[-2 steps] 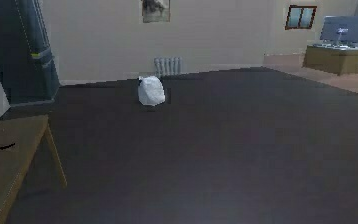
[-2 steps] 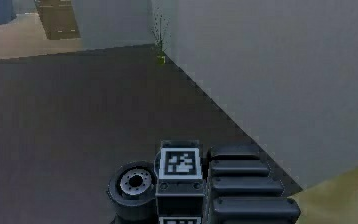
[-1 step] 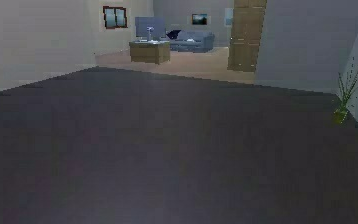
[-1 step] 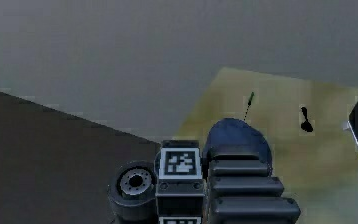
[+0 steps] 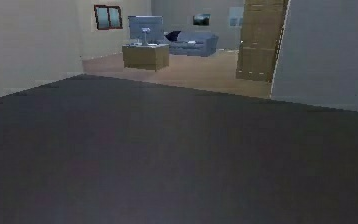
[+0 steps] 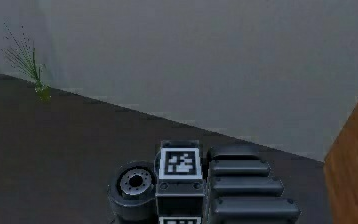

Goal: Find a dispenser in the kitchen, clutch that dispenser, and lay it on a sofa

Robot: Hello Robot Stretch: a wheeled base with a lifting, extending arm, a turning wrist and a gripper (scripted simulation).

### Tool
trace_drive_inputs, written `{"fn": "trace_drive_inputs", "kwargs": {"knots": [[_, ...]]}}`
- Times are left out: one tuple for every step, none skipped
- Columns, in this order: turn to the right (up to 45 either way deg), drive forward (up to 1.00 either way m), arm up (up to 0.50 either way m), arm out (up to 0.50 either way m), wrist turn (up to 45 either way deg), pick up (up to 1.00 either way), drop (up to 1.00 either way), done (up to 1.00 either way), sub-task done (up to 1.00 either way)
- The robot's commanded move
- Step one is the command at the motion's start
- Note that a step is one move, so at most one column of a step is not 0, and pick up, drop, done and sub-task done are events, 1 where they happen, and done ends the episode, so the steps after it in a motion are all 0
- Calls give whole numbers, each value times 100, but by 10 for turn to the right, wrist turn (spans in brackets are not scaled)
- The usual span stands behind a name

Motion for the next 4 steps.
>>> {"fn": "trace_drive_inputs", "kwargs": {"knots": [[30,0,0,0,0,0,0,0,0],[0,100,0,0,0,0,0,0,0],[0,100,0,0,0,0,0,0,0],[0,100,0,0,0,0,0,0,0]]}}
